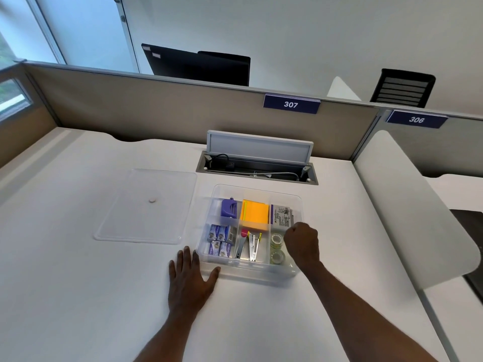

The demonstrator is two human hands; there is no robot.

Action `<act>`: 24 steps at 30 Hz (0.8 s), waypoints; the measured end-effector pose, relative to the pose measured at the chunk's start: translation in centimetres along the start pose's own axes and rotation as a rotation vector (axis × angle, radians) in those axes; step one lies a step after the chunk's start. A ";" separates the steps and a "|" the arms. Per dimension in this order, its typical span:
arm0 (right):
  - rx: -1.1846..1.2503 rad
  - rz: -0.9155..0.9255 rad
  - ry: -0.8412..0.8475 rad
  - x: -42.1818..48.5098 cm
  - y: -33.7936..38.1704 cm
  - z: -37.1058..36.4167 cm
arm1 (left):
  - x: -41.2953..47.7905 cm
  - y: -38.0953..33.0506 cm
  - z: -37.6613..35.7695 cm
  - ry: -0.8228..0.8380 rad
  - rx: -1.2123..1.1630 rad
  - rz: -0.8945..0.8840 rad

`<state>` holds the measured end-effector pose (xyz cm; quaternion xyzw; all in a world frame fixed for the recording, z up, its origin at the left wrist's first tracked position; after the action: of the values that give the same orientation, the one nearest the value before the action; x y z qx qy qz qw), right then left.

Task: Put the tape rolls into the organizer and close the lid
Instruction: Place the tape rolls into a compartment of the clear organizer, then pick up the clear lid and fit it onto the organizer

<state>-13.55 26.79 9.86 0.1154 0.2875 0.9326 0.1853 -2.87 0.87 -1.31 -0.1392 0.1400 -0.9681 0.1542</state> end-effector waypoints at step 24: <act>0.219 0.525 0.337 -5.7 18.3 -8.6 | 7.4 4.4 9.3 -0.401 -0.365 0.416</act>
<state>-16.26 6.16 12.93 0.0489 0.3732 0.9180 -0.1249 -5.56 -7.81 7.54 -0.3207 0.3031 -0.8282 0.3455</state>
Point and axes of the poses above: each hand's wrist, its own x-axis towards the middle knuckle, its own z-axis out of the back of the hand, y = z × x, the point moved 2 cm from there along x, towards the middle knuckle, and after that the axes turned 15 degrees about -y, right-handed, at the moved point
